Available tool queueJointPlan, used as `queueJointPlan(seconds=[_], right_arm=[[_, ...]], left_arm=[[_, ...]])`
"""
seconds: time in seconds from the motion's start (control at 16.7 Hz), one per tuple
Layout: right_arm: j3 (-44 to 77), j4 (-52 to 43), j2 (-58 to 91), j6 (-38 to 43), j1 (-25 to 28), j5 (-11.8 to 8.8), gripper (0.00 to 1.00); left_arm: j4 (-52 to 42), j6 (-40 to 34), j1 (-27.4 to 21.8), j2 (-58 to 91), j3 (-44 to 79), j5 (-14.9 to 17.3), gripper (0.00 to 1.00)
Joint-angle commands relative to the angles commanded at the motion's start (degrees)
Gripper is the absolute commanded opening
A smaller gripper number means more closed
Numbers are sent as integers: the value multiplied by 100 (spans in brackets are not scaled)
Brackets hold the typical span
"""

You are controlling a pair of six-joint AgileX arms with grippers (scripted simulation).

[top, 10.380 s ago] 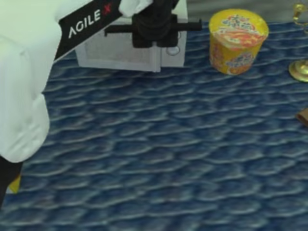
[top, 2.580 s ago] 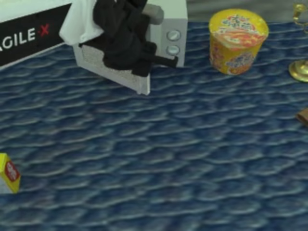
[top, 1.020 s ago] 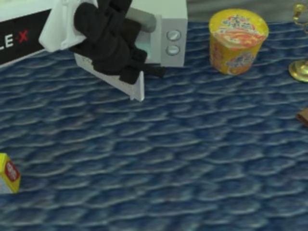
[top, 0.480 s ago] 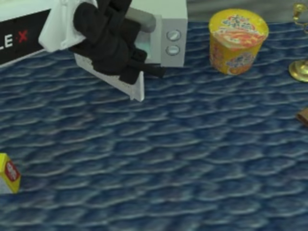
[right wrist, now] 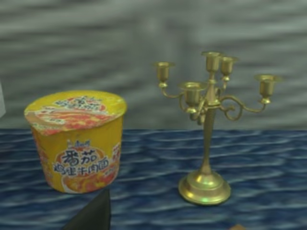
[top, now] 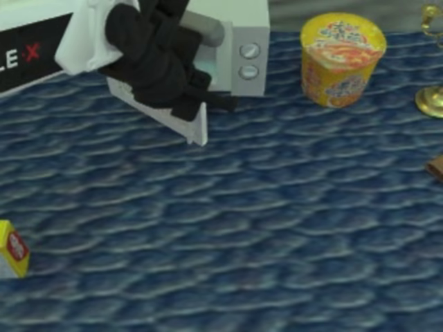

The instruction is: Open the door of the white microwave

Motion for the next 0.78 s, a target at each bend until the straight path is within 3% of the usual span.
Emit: queueJointPlan(seconds=[0.54,0.78], right_arm=[[0,0,0,0,0,0,100],[0,0,0,0,0,0,100]], left_arm=[[56,809,282,-377,-450,424,0],[69,860,303,-415,-477,455,0]])
